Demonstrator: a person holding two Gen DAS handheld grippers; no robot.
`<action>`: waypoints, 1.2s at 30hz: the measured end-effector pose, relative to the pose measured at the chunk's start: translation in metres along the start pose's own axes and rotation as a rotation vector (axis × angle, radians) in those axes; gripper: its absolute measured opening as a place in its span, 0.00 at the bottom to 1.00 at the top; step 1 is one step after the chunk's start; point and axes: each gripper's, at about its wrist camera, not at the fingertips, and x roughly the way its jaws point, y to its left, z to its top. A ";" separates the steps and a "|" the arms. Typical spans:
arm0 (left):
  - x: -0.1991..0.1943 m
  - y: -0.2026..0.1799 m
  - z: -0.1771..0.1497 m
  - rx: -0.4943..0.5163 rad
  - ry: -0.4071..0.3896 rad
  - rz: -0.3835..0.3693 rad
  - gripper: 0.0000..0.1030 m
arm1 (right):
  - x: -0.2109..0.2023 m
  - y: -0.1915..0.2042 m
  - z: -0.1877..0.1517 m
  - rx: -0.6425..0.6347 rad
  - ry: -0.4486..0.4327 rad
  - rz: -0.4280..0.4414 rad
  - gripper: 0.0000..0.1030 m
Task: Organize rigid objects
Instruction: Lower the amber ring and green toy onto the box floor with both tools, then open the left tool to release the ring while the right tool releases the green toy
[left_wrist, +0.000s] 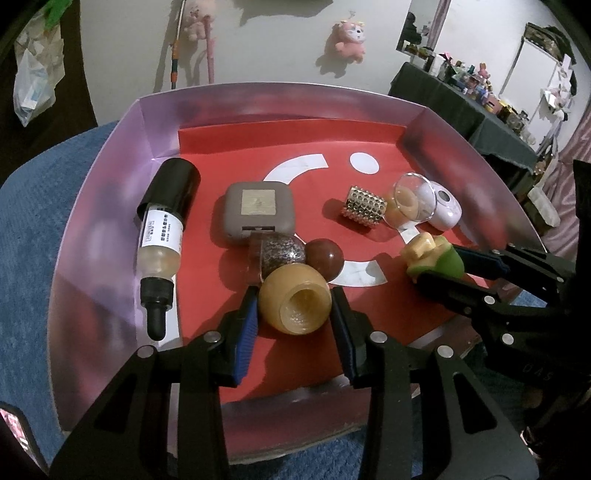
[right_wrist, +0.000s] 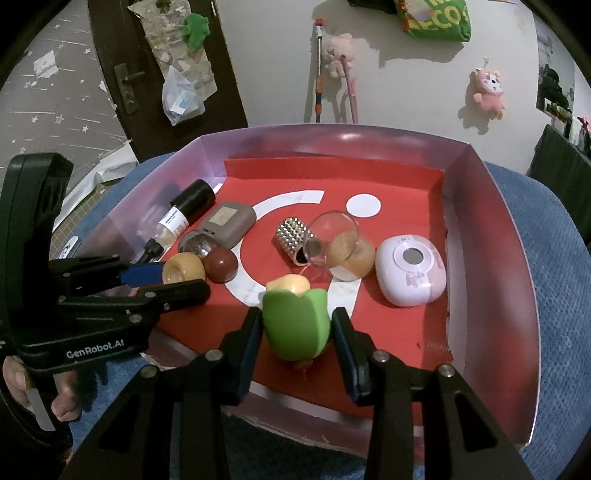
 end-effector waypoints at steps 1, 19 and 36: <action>0.000 -0.001 0.000 0.003 -0.001 0.005 0.35 | 0.000 0.000 0.000 0.000 -0.001 0.000 0.41; -0.036 -0.002 -0.012 -0.011 -0.114 0.073 0.59 | -0.030 0.006 -0.007 0.038 -0.070 0.019 0.57; -0.047 -0.002 -0.030 -0.027 -0.156 0.128 0.78 | -0.046 0.014 -0.026 0.061 -0.142 -0.082 0.76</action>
